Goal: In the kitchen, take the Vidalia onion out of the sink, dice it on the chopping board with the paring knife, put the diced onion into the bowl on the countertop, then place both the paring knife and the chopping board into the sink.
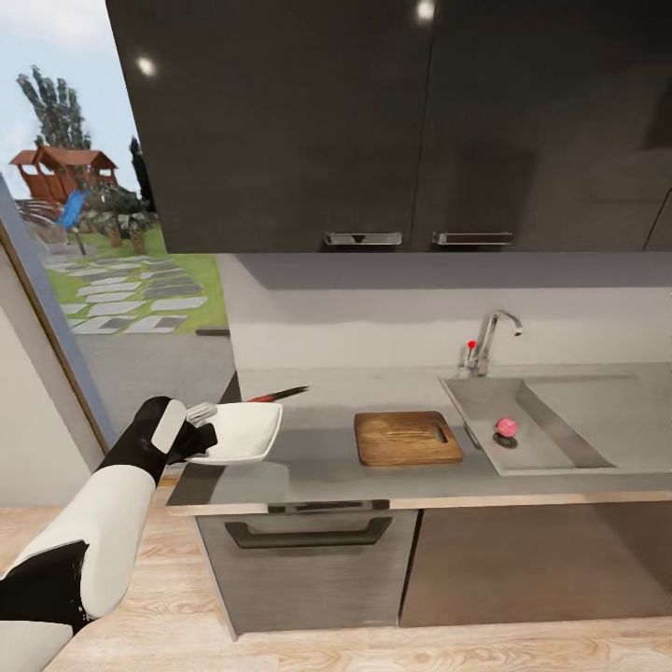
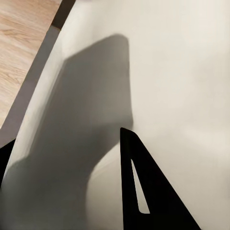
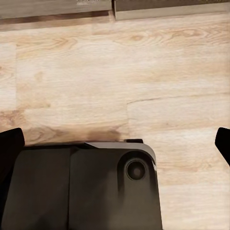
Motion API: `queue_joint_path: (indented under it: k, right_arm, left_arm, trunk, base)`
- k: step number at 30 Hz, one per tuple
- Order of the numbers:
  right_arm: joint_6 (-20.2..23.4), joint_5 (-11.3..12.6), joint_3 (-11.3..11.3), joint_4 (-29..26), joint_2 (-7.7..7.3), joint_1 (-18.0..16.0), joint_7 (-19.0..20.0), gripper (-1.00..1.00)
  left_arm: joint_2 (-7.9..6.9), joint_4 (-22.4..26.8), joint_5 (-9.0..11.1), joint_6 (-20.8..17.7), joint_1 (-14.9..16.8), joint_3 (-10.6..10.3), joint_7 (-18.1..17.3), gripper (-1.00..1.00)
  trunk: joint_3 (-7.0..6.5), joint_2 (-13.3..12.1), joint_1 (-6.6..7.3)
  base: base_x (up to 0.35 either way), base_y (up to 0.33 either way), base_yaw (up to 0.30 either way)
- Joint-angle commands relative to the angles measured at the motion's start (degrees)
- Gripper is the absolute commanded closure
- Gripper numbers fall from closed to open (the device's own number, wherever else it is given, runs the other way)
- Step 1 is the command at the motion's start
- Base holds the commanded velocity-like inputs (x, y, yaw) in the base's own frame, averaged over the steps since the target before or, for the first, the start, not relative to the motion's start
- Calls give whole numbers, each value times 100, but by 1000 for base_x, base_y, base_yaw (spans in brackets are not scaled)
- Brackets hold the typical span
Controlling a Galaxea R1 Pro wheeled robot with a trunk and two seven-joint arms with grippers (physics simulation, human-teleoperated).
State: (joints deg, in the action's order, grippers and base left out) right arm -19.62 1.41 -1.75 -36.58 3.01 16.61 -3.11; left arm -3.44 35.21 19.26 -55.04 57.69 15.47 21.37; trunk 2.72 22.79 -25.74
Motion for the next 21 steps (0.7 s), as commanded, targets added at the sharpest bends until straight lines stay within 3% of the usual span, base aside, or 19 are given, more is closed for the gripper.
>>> queue_joint_path:
  k: [1, 21]
  right_arm:
    - [-7, 12, -19, -7, -4, 0, -32, -100]
    - [-7, 16, -19, 1, -2, 0, -27, -100]
  left_arm:
    - [1, 5, 69, -10, 5, 9, 44, 100]
    - [3, -105, 73, -14, 5, -4, -8, 100]
  trunk:
    - [12, 13, -4]
    - [12, 13, -4]
  base:
    - [0, -4, 0]
    - [58, -37, 0]
